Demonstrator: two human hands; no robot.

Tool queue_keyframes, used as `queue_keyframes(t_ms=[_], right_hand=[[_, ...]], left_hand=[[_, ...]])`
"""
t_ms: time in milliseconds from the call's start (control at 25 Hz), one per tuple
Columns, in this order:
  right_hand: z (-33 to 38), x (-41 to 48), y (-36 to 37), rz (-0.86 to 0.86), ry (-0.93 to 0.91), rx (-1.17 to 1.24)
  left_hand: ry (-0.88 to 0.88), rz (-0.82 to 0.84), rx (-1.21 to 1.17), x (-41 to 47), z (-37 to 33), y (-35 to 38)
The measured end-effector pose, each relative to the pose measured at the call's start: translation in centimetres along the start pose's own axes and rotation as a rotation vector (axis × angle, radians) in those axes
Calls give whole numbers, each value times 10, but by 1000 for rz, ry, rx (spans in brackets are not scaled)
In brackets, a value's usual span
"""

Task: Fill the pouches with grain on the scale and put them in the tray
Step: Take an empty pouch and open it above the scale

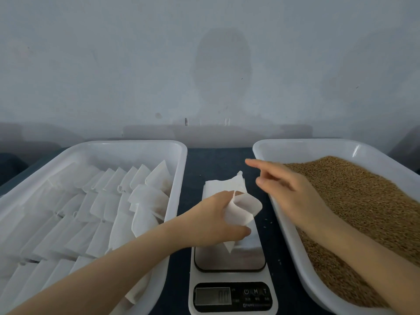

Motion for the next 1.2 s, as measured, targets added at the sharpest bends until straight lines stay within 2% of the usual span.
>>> queue_keyframes(t_ms=[80, 200, 320, 600, 720, 800, 880, 1040, 1120, 1200], right_hand=[[1, -2, -6, -5, -23, -31], [5, -6, 8, 96, -95, -171], [5, -6, 14, 135, -81, -248], [-3, 1, 10, 98, -21, -184], [-4, 1, 16, 224, -19, -59], [-3, -1, 20, 284, -40, -65], [-4, 0, 19, 248, -32, -7], [-9, 4, 17, 196, 54, 269], [-20, 8, 12, 69, 100, 132], [-28, 10, 10, 6, 135, -113]], left_hand=[[-29, 1, -39, 1, 1, -1], [-44, 12, -28, 0, 4, -1], [-44, 24, 10, 0, 3, 1], [-13, 51, 26, -1, 3, 4], [4, 88, 31, -3, 1, 6], [10, 119, 44, -4, 1, 9], [-5, 130, 66, -4, 2, 10], [26, 139, 92, -5, -2, 9], [36, 150, 102, -6, -4, 10], [35, 157, 93, -5, -4, 10]])
Point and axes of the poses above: each hand's wrist, its own x-axis towards the middle knuckle, its own y-axis out of the palm, z = x × y, the point moved 7 cm from there along x, towards the middle knuckle, and after that the axes turned 5 degrees about -x, right-handed, at the moved point
